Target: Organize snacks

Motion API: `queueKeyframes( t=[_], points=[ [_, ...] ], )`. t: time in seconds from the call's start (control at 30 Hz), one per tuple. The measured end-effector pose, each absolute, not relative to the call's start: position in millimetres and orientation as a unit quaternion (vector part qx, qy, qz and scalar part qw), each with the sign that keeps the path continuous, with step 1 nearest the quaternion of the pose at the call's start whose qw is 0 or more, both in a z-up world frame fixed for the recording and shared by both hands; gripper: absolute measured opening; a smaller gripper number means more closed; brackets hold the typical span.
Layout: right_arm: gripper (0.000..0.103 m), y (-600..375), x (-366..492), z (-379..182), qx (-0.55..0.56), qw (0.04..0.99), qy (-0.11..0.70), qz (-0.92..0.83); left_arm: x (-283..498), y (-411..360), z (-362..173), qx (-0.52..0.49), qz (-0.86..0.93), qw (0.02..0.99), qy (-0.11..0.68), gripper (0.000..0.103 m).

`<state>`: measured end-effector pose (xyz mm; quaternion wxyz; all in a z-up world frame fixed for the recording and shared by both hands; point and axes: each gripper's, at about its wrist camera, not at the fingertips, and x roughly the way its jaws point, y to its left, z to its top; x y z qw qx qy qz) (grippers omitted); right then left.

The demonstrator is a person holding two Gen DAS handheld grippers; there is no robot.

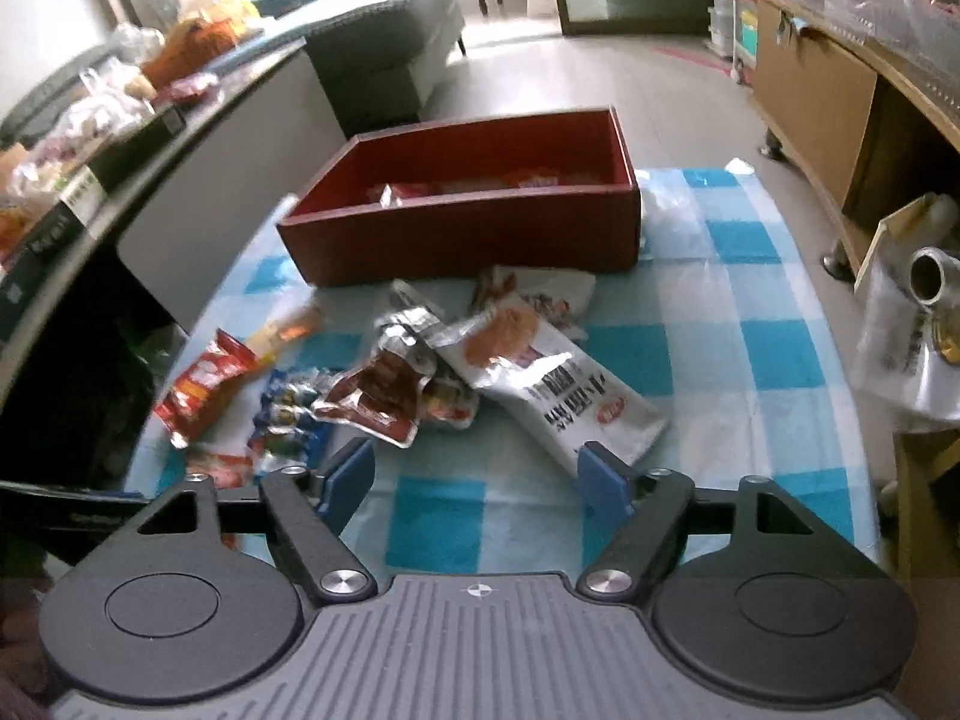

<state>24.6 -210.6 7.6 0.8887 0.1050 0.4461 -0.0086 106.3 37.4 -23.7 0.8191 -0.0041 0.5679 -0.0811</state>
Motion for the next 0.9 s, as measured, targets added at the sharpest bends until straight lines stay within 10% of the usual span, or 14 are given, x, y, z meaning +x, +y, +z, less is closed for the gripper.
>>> queueKeyframes(
  t=[0.9],
  points=[
    [0.078,-230.5,109.3,-63.4,-0.007,0.844,0.536,0.02,105.7,29.9,-56.3,0.054,-0.068,0.819,0.568,0.084]
  ],
)
